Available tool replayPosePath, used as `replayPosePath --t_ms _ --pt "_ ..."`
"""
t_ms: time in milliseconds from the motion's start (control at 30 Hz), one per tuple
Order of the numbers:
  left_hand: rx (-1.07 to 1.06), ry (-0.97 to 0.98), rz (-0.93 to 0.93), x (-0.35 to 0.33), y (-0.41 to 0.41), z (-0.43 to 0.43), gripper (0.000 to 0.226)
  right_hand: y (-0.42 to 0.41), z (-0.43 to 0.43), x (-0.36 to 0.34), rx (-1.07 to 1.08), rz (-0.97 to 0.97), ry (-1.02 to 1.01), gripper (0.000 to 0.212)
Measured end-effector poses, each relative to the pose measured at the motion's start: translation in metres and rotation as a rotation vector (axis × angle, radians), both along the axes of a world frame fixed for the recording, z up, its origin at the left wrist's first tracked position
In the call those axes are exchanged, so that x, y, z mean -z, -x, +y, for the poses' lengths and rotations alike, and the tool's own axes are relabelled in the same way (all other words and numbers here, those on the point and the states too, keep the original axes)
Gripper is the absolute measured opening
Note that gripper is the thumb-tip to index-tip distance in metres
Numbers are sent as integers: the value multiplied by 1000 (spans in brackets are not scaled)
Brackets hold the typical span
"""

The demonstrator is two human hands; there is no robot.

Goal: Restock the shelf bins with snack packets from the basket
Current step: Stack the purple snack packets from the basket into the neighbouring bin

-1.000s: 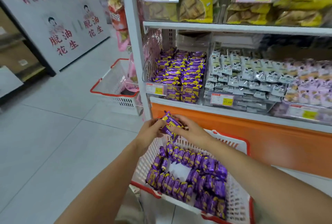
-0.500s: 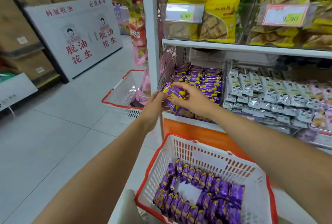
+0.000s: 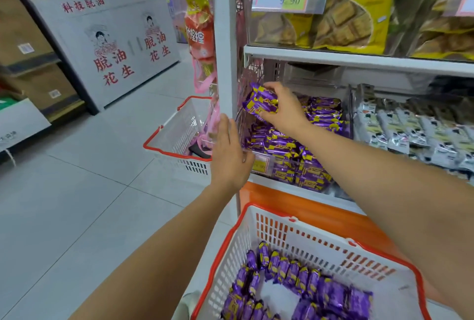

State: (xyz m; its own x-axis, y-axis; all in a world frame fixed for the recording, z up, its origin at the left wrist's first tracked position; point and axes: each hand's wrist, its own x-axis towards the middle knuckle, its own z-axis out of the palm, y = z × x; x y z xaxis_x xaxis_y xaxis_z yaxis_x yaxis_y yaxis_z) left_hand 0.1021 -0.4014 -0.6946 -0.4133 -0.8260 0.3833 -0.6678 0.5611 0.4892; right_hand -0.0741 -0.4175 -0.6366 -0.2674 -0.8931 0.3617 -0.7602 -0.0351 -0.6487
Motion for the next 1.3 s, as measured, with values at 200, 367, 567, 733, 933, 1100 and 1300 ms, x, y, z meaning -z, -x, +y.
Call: replayPosePath --t_ms 200,367,567,733,933,1100,1300 --pt "-14 72 -12 16 2 -3 83 -5 -14 11 22 -7 -29 66" --pt "-15 69 -1 19 5 -3 84 3 -10 10 19 127 -83 65" --pt "-19 72 30 21 8 -4 84 7 -10 20 -1 146 -145 68" --pt "-12 85 43 23 9 -4 83 4 -28 16 -5 235 -246 72" --pt "-21 81 53 25 10 -4 84 4 -32 23 70 309 -246 73" --pt "-29 74 71 26 12 -4 83 4 -35 26 130 348 -300 76" --pt "-35 77 86 28 14 -4 84 1 -35 26 91 340 -313 78"
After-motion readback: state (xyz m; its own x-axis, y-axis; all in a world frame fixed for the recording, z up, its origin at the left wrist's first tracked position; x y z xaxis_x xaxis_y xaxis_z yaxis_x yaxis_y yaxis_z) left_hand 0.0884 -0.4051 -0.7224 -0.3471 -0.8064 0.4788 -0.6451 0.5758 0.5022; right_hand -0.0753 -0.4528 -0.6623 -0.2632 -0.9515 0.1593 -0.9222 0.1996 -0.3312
